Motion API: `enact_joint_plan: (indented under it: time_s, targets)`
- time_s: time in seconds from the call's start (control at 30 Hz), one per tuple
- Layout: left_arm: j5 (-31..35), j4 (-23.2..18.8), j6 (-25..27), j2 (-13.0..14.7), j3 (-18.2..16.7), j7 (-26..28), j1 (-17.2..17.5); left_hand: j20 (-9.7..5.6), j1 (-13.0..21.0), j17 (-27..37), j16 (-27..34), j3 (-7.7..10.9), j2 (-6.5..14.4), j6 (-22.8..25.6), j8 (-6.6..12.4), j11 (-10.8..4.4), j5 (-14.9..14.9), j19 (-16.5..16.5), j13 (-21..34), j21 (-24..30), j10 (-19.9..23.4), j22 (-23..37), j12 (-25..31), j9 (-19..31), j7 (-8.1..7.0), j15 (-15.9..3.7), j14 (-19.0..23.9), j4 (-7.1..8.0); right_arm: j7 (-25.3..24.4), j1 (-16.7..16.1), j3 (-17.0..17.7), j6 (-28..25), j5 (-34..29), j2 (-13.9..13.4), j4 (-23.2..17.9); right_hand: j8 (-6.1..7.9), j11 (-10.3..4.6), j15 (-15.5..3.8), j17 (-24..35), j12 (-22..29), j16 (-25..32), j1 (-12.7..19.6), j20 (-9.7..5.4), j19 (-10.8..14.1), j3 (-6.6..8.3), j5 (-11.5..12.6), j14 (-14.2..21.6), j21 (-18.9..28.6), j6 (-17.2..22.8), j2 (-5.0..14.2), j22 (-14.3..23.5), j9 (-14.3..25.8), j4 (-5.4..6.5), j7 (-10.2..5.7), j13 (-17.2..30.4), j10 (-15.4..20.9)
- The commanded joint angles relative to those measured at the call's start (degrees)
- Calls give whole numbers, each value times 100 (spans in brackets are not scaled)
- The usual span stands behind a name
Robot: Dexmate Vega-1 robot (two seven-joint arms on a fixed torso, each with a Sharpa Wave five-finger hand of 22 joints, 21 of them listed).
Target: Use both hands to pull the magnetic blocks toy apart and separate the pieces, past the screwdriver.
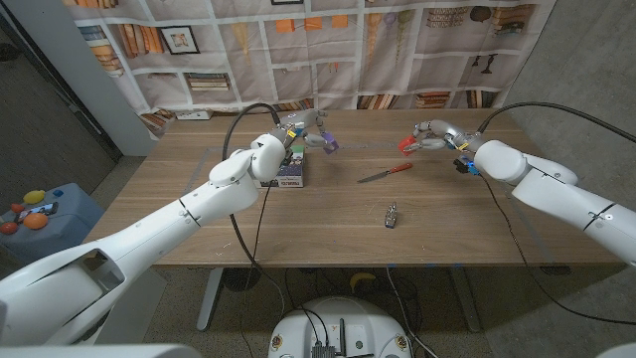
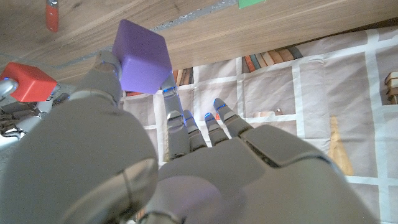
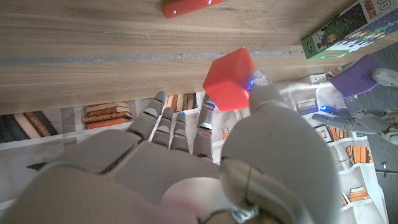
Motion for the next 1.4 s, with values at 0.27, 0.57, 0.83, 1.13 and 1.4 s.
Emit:
enact_joint_plan:
  time_s: [0.27, 0.57, 0.83, 1.13, 1.4]
  targets:
    - [908, -18, 340, -67, 313, -416, 2, 24, 473, 15, 3, -32, 575, 810, 248, -16, 33, -5, 11, 14, 4, 28, 0, 144, -821, -6, 3, 6, 391, 192, -400, -1071, -930, -212, -553, 597, -30, -48, 20, -12, 26, 315, -18, 20, -20, 10, -28, -8, 465, 238, 28, 198, 5, -561, 0, 38]
    - [1023, 116, 261, -163, 365, -546, 29, 26, 453, 15, 2, -48, 582, 780, 233, -21, 34, -35, 11, 5, -16, 29, -3, 139, -828, -10, -6, 12, 576, 205, -512, -1294, -1156, -271, -685, 609, -23, -41, 28, -30, 20, 338, -21, 23, -31, 3, -35, -10, 431, 249, 28, 175, 1, -561, -1, 16]
    - [977, 277, 111, -230, 369, -571, 58, 19, 433, 15, 1, -62, 589, 773, 226, -20, 34, -49, 11, 3, -24, 29, -2, 135, -828, -13, -15, 17, 998, 404, -829, -1762, -1716, -285, -892, 623, -52, -60, 34, -46, 18, 367, -25, 24, -42, -2, -32, -12, 401, 255, 27, 151, -6, -577, -1, -6]
    - [994, 416, 161, -338, 414, -570, 82, 16, 407, 16, 4, -77, 600, 730, 204, 7, 34, -58, 11, 4, -45, 29, -5, 129, -810, -11, -15, 24, 1498, 634, -1144, -2123, -2267, -218, -966, 635, -58, -61, 41, -55, 13, 369, -26, 31, -61, -8, -34, -12, 368, 262, 27, 124, 5, -568, -1, -10]
    - [1050, 552, 140, -381, 482, -520, 65, 19, 388, 16, 5, -86, 614, 732, 200, 16, 35, -67, 11, 4, -52, 29, -3, 125, -825, -4, -17, 30, 1722, 744, -1345, -2221, -2703, -95, -901, 645, -55, -75, 46, -57, 14, 364, -24, 37, -76, -13, -21, -12, 349, 268, 26, 105, 13, -567, -1, -5]
